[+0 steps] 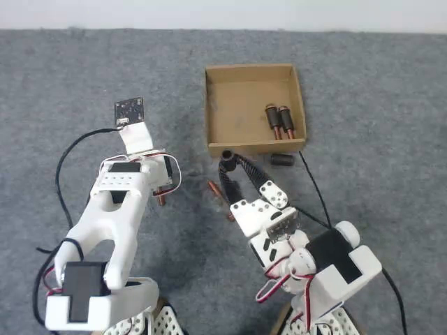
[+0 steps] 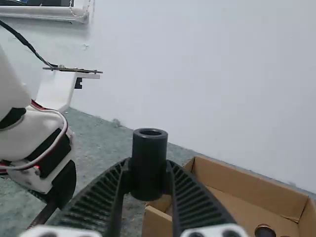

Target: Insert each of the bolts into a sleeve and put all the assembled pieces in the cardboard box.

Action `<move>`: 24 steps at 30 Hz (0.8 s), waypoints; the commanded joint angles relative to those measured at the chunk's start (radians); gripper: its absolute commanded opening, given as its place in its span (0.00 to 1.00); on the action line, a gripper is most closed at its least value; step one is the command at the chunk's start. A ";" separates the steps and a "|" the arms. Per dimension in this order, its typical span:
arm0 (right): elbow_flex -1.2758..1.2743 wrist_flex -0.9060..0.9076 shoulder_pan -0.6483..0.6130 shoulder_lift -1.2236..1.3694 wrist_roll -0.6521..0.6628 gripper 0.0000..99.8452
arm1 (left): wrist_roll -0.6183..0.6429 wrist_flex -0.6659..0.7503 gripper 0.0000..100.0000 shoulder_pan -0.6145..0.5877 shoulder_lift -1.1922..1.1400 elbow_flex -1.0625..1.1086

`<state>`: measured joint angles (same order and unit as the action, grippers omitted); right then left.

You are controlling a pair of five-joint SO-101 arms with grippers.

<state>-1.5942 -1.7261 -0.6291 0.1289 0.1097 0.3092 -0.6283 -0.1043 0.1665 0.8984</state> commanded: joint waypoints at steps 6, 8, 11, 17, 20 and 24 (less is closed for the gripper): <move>-0.089 -0.027 -0.082 -0.120 -0.046 0.01 | 0.008 0.032 0.01 -0.003 0.026 -0.007; -0.086 -0.024 -0.097 -0.119 -0.069 0.01 | 0.008 0.032 0.01 0.000 0.029 -0.007; -0.087 -0.024 -0.099 -0.093 -0.071 0.01 | 0.008 0.032 0.01 -0.002 0.031 -0.015; -0.084 -0.024 -0.097 -0.067 -0.071 0.01 | 0.008 0.032 0.01 0.002 0.031 -0.113; -0.083 -0.024 -0.096 -0.061 -0.071 0.01 | 0.011 0.029 0.01 0.003 0.046 -0.166; -0.083 -0.024 -0.093 -0.061 -0.071 0.01 | 0.009 0.031 0.01 0.003 0.140 -0.206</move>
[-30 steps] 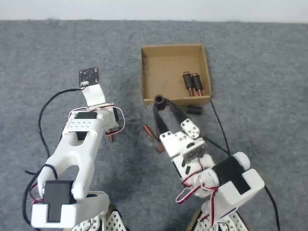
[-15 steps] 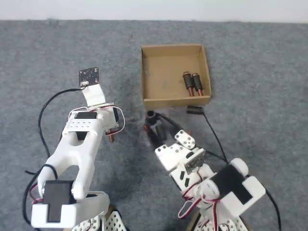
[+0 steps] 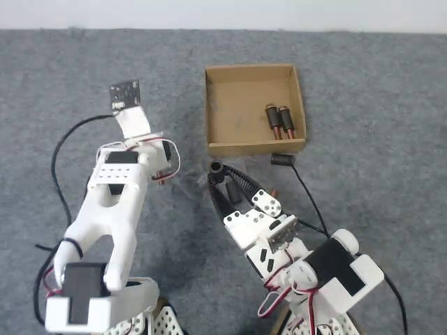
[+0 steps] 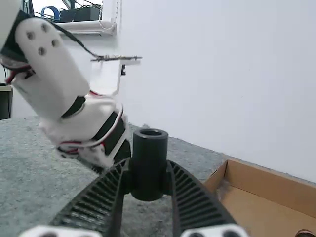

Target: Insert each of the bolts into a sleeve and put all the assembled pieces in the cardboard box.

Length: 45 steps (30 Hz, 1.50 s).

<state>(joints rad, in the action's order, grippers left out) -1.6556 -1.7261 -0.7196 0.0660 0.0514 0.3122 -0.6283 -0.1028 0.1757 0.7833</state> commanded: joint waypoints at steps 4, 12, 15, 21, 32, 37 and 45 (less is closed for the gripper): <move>-0.021 -0.019 0.039 0.002 -0.023 0.01 | 0.006 0.032 0.01 0.028 0.267 -0.102; -0.020 0.002 0.038 0.002 -0.023 0.01 | 0.008 0.152 0.01 0.161 0.519 -0.044; -0.020 0.002 0.039 0.002 -0.023 0.01 | 0.008 0.255 0.01 0.198 0.600 0.036; -0.021 0.002 0.044 0.002 -0.023 0.01 | 0.008 0.445 0.01 0.250 0.726 0.234; -0.021 0.001 0.044 0.001 -0.018 0.01 | 0.008 0.382 0.01 0.396 0.959 0.354; -0.020 0.001 0.045 0.001 -0.017 0.01 | 0.008 0.252 0.01 0.463 1.069 0.358; -0.020 0.004 0.045 0.001 -0.017 0.01 | 0.006 0.207 0.01 0.471 1.146 0.410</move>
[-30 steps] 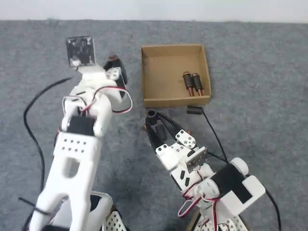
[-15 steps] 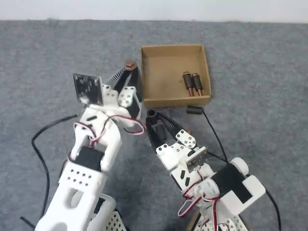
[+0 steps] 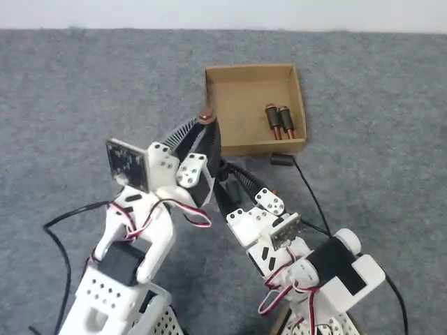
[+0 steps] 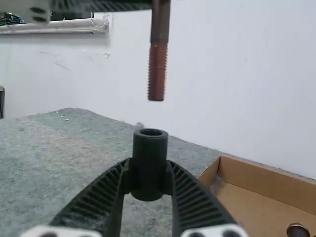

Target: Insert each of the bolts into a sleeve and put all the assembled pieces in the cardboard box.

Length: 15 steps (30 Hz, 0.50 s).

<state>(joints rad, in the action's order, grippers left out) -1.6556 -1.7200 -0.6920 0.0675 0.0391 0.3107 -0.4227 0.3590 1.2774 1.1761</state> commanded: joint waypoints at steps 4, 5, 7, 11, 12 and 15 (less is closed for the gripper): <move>-0.020 -0.002 0.018 -0.001 -0.005 0.01 | 0.008 0.002 0.01 0.009 0.046 0.048; -0.020 -0.002 0.018 -0.001 -0.005 0.01 | 0.008 0.003 0.01 0.011 0.046 0.053; -0.020 -0.002 0.018 -0.001 -0.005 0.01 | 0.008 0.003 0.01 0.011 0.046 0.053; -0.020 -0.002 0.018 -0.001 -0.005 0.01 | 0.008 0.002 0.01 0.011 0.046 0.053; -0.020 -0.002 0.018 -0.001 -0.005 0.01 | 0.008 0.002 0.01 0.011 0.046 0.053; -0.020 -0.002 0.018 -0.001 -0.005 0.01 | 0.008 0.002 0.01 0.011 0.046 0.053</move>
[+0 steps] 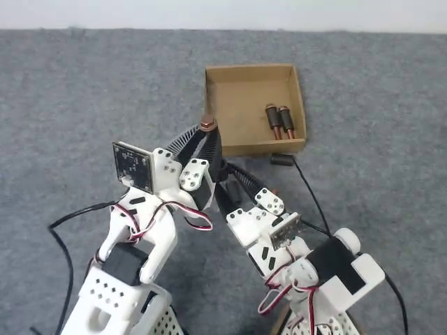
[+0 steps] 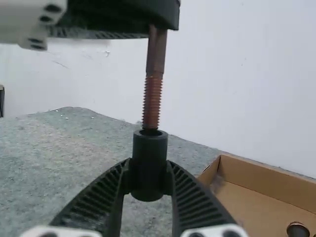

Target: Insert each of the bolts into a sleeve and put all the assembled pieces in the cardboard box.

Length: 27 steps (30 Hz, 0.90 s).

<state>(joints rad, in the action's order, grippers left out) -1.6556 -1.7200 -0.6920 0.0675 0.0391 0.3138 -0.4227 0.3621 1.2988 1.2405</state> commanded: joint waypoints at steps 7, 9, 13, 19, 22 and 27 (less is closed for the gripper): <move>-0.018 -0.001 0.018 0.001 -0.003 0.01 | 0.005 0.003 0.01 0.009 0.025 -0.013; -0.018 0.004 0.018 0.001 -0.003 0.01 | 0.005 0.003 0.01 0.009 0.025 -0.016; 0.018 0.077 0.039 -0.002 -0.003 0.01 | 0.005 0.003 0.01 0.020 0.025 -0.016; 0.025 0.061 0.065 -0.001 -0.006 0.01 | 0.005 0.003 0.01 0.028 0.025 -0.012; 0.021 0.061 0.064 -0.001 -0.008 0.01 | 0.005 0.005 0.01 0.028 0.020 -0.010; 0.021 0.061 0.062 -0.002 -0.009 0.01 | 0.005 0.018 0.01 0.025 0.018 -0.010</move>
<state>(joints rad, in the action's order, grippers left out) -1.6525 -1.6556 -0.6414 0.0675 0.0391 0.3138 -0.4227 0.3851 1.2988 1.2421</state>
